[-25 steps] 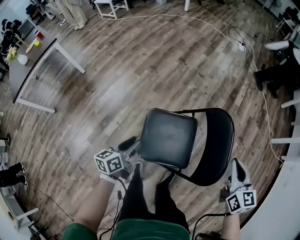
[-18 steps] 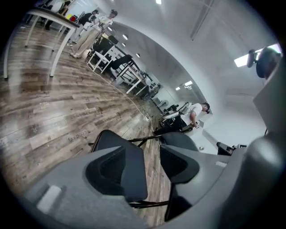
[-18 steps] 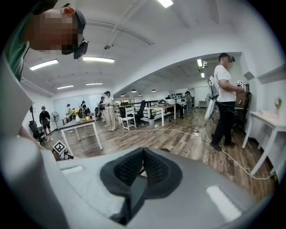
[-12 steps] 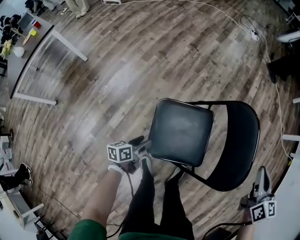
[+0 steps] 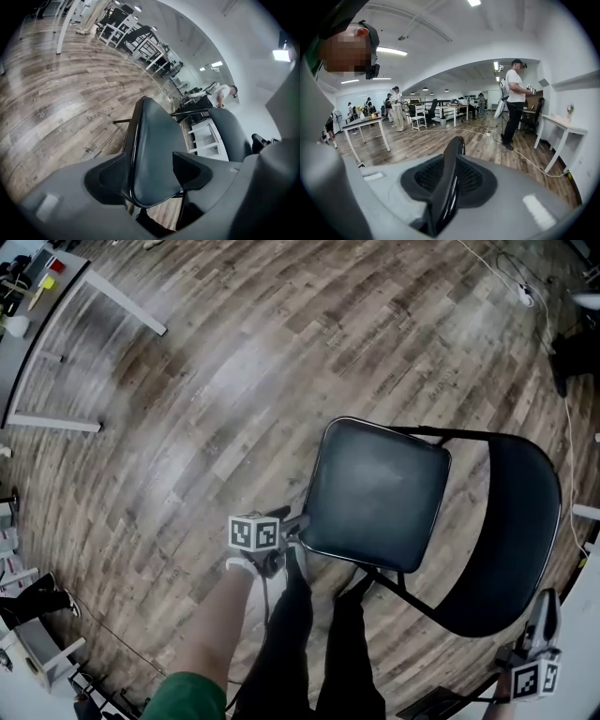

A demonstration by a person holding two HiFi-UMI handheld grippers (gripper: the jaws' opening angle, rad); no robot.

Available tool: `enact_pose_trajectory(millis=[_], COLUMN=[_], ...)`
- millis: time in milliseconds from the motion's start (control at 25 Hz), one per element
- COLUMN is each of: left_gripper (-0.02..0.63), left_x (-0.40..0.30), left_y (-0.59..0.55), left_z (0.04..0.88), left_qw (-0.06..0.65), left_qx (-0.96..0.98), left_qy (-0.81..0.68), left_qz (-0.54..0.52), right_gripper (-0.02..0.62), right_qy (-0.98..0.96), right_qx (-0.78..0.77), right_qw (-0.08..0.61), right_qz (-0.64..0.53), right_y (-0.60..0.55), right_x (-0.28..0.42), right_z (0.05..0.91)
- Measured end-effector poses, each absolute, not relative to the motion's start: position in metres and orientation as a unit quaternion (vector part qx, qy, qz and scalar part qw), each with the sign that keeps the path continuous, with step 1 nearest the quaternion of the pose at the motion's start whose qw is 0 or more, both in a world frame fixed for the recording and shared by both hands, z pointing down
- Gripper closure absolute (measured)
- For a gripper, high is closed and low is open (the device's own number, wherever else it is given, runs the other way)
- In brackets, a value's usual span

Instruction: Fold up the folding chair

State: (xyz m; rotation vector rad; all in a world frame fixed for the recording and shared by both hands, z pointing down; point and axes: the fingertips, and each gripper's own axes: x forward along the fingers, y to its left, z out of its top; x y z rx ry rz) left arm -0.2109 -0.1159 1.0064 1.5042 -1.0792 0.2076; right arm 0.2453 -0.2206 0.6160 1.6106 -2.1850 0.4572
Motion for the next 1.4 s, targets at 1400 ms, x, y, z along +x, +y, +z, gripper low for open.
enact_pose_trajectory(millis=[1400], left_gripper=[0.221], left_x=[-0.159], left_y=[-0.108], left_z=[1.094], left_qw=[0.695], left_qx=[0.638], left_qy=[-0.331], left_qz=[0.015], right_gripper=[0.483], right_qy=[-0.756], right_qx=[0.508], right_qw=[0.209], right_qz=[0.357], right_y=[-0.206], right_x=[0.232], right_z=[0.725])
